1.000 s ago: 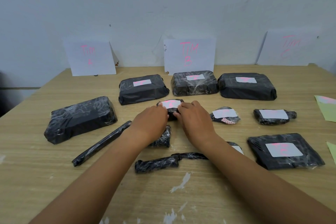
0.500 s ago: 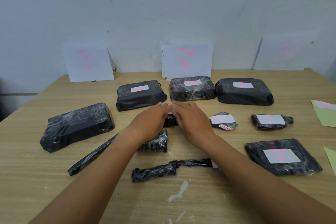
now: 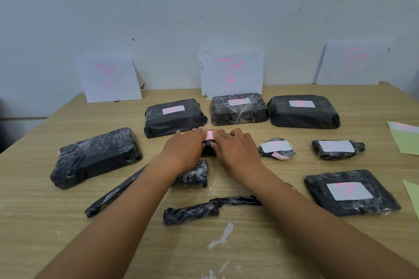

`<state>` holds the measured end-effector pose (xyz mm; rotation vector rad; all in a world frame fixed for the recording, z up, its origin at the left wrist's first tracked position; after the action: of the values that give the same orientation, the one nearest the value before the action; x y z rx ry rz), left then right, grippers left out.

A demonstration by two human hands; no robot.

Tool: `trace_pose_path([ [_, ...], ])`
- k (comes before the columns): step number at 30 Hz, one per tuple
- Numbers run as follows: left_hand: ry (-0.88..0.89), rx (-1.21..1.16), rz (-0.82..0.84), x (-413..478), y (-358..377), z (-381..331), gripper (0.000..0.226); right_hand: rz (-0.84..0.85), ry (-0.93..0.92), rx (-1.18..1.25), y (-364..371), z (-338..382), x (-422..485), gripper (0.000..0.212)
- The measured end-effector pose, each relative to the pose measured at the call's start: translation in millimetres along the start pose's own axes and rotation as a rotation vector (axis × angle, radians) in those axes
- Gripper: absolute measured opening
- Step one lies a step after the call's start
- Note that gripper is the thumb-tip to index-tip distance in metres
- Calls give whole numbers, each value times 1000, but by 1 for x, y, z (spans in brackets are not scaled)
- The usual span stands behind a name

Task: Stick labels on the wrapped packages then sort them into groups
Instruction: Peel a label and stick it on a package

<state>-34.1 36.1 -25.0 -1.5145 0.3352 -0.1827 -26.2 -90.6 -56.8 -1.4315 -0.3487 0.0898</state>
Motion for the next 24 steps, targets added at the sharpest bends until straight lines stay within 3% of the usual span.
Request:
trace_pose_path([
  [6, -51, 85, -39, 4, 4, 3, 39, 19, 63, 50, -2, 7, 0, 45],
  [13, 3, 97, -348, 0, 3, 0, 28, -95, -12, 26, -10, 10, -2, 35],
  [24, -101, 152, -411, -7, 6, -1, 29, -101, 93, 99, -9, 5, -6, 36],
])
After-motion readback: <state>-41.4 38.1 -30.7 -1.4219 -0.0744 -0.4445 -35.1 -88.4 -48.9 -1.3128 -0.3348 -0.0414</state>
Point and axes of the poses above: each hand's wrist, its own x-axis towards the middle knuckle, its own y-axis out of the palm, z = x × y, the point moved 2 cm from there along x, towards the middle knuckle, and after that the axes turned 6 degrees about y, right-handed, at the moved point
